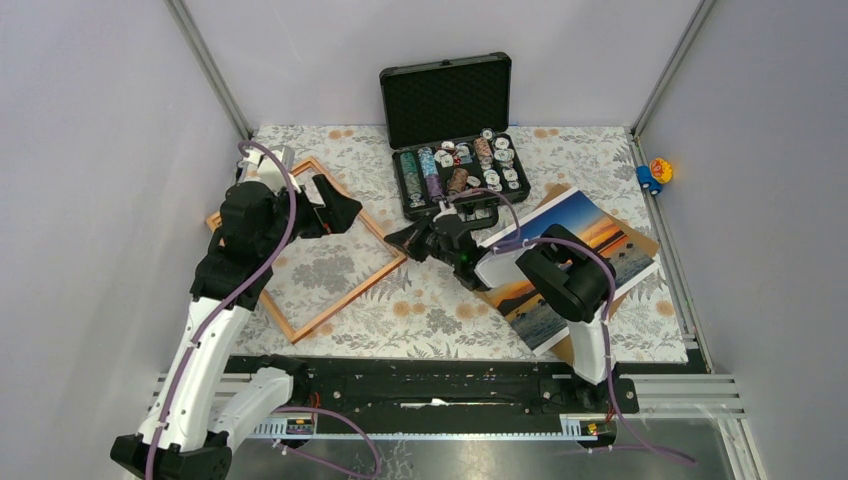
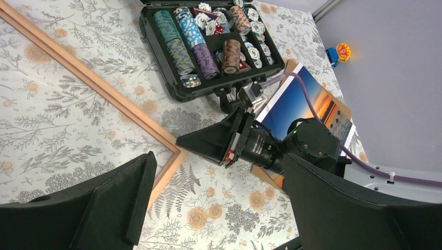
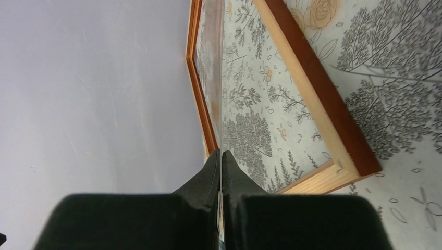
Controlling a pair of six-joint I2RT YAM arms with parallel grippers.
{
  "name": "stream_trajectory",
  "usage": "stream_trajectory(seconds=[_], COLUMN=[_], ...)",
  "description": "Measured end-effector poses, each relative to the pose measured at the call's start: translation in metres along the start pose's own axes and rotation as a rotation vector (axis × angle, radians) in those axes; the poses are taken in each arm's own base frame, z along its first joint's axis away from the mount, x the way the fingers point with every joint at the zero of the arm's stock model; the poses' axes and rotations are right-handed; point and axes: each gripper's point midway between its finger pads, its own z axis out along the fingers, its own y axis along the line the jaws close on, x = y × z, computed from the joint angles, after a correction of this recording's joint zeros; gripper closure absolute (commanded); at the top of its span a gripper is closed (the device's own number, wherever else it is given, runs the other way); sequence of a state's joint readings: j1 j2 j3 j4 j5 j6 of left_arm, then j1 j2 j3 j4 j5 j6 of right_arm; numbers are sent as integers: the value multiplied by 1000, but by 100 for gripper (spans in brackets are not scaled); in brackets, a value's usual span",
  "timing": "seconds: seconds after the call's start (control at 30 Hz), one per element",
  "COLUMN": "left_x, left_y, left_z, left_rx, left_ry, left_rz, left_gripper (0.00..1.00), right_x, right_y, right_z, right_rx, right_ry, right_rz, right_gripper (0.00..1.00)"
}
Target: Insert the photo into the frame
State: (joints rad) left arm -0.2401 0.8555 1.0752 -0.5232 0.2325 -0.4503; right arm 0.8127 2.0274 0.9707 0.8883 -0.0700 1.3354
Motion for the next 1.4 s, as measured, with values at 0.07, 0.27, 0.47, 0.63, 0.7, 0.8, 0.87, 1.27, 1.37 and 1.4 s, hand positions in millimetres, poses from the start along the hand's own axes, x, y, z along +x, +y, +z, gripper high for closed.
stream_trajectory(seconds=[0.07,0.27,0.47,0.63,0.7,0.8,0.87,1.27,1.37,1.4], left_x=[3,10,19,35,49,74,93,177,201,207], left_y=[2,10,19,33,45,62,73,132,143,145], left_z=[2,2,4,22,32,45,55,98,111,114], left_rx=[-7,-58,-118,-188,-246,-327,-379,-585,-604,-606], left_ry=[14,55,87,138,173,228,266,329,387,401], left_rz=[-6,-34,-101,-222,-290,-384,-455,-652,-640,-637], left_gripper=[1,1,1,1,1,1,2,2,1,1], right_x=[-5,-29,-64,-92,-104,-125,-136,-160,-164,-166], right_y=[-1,17,41,45,46,54,61,79,104,113], right_z=[-4,-22,-61,-97,-120,-156,-177,-266,-279,-284], right_rx=[6,0,-12,43,76,114,132,271,255,247], right_ry=[5,11,-9,-24,-36,-77,-106,-199,-232,-245], right_rz=[-30,-168,-297,-401,-445,-510,-552,-703,-747,-762], right_gripper=[100,100,100,100,100,100,100,100,100,100])
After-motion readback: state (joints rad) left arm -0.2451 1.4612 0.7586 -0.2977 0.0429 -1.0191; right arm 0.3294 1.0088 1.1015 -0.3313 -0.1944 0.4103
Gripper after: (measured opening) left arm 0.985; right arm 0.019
